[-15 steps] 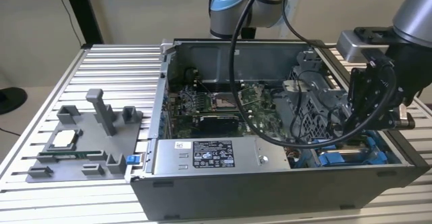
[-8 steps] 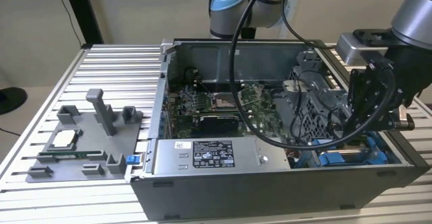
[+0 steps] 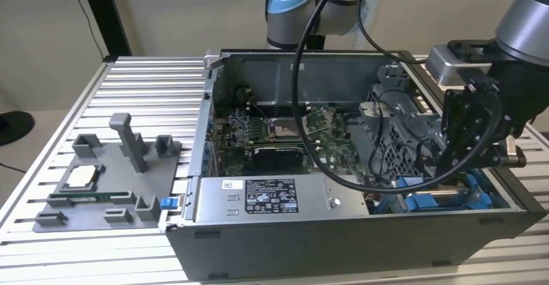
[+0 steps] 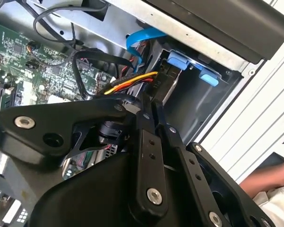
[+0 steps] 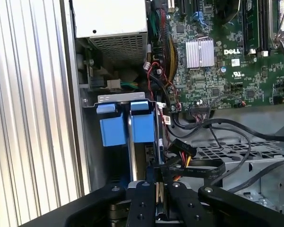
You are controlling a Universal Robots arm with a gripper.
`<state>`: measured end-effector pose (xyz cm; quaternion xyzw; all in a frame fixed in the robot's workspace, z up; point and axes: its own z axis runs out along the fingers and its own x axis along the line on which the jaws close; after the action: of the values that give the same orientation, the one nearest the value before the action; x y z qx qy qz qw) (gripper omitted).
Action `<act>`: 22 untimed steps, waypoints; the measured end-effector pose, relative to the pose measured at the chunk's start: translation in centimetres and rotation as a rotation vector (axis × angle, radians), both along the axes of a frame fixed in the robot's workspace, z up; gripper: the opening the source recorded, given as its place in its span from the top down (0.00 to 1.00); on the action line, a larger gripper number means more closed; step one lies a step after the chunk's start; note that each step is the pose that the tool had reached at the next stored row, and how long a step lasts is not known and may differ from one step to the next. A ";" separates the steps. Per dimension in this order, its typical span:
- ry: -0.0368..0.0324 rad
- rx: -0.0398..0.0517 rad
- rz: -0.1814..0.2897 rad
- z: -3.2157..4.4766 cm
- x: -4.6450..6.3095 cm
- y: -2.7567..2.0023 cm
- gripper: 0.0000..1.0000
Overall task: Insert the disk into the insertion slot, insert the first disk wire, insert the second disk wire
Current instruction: 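Insert the second disk wire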
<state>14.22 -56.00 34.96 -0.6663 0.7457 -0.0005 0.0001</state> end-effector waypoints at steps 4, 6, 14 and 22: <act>-0.0010 0.0000 0.005 -0.10 0.0 0.00 1.00; -0.0023 0.0000 0.009 -0.15 0.0 0.00 1.00; -0.0116 -0.0001 0.024 -0.28 0.0 0.00 1.00; -0.0127 0.0002 0.034 -0.47 0.0 0.00 1.00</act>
<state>14.22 -56.00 34.48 -0.6789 0.7342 -0.0047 0.0049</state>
